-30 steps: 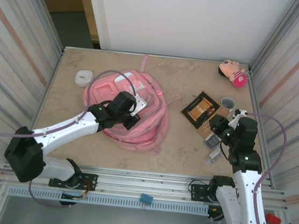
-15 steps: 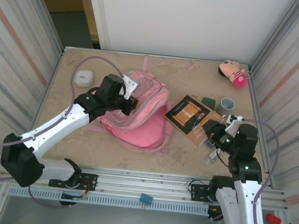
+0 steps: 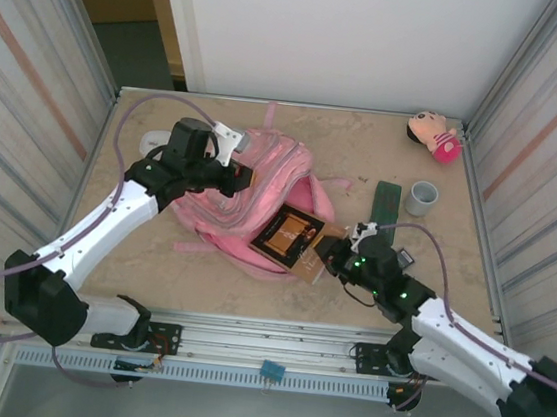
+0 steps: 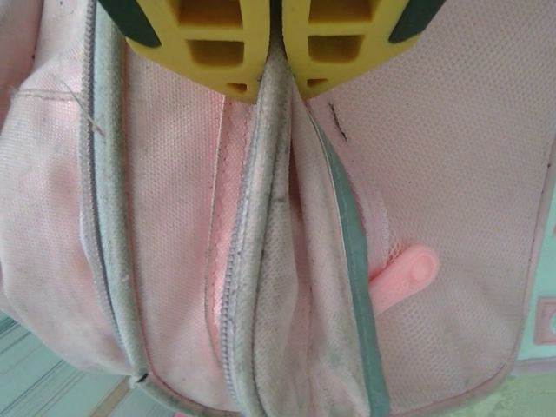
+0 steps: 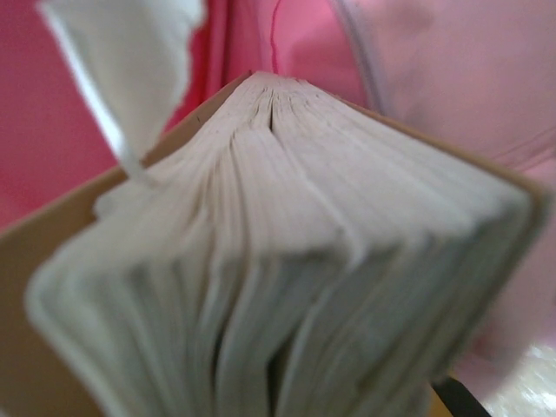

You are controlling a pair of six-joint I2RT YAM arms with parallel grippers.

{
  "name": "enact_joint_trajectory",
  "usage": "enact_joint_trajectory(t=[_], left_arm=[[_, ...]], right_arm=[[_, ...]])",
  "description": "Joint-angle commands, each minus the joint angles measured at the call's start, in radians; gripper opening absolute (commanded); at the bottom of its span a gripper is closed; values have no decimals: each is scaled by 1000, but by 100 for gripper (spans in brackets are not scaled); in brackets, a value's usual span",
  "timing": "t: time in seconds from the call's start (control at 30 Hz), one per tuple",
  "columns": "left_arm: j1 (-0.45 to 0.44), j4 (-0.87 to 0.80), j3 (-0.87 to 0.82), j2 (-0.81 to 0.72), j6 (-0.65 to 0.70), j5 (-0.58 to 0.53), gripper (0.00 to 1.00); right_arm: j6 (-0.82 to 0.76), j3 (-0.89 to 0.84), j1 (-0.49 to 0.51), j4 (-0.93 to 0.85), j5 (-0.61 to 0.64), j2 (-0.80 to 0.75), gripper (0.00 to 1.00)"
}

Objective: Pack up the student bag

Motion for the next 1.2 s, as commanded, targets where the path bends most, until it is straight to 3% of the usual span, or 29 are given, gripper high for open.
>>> enact_joint_trajectory(t=[0.0, 0.27, 0.57, 0.83, 1.0, 1.17], left_arm=[[11, 106, 76, -15, 6, 99, 0], [32, 113, 86, -1, -3, 164, 0], [43, 115, 104, 6, -12, 203, 0], [57, 159, 84, -3, -43, 229, 0], [63, 165, 83, 2, -53, 238, 0], [71, 163, 77, 4, -58, 204, 0]], right_arm=[[38, 26, 42, 348, 193, 80, 0], [43, 90, 55, 501, 262, 303, 0], [55, 234, 69, 763, 206, 634, 0], [102, 407, 95, 643, 283, 840, 0], [133, 520, 91, 538, 286, 951, 10], [171, 567, 89, 402, 273, 1008, 31]])
